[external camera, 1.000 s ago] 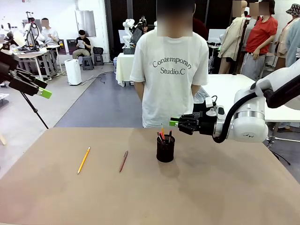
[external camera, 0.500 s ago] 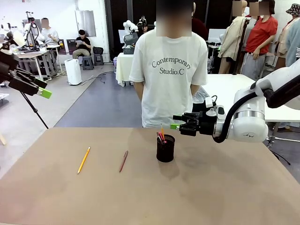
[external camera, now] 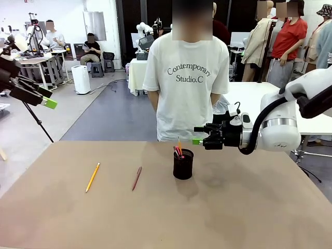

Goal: Place the pens into the pen holder.
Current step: Pick up a writing instrument from the table and place it into the Pen holder.

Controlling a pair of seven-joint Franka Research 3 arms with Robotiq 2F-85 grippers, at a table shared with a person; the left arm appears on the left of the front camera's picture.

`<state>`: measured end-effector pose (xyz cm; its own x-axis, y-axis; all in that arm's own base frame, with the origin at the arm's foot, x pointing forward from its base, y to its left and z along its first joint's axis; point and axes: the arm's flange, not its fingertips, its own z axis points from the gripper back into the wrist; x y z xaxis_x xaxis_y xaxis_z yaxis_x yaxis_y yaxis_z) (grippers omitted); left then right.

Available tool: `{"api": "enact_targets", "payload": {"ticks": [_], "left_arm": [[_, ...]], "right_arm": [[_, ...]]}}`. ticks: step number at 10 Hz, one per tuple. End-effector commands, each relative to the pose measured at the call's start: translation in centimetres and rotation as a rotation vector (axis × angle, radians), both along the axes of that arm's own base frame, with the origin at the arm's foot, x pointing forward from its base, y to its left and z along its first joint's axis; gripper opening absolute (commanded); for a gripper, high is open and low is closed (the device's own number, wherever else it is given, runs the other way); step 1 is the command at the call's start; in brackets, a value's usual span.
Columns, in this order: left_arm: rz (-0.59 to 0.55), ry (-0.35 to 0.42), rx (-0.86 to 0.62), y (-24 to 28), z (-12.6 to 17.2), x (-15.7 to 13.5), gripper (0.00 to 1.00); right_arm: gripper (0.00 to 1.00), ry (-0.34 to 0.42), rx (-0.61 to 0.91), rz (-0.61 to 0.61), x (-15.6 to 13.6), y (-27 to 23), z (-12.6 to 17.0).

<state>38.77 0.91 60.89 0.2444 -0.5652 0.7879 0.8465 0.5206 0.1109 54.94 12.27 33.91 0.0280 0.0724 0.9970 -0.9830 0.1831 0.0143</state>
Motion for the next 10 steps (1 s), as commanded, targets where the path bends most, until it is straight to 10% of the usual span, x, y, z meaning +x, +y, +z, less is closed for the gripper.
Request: {"api": "enact_targets", "payload": {"ticks": [1,10], "left_arm": [[-0.012,-0.014,-0.008,-0.1,0.0,0.1,1.00],[-0.012,-0.014,-0.008,-0.1,0.0,0.1,1.00]], "right_arm": [[1.00,0.046,-0.104,0.026,-0.3,-1.3,2.8],[1.00,0.151,-0.550,0.169,0.8,-7.5,15.6]]}}
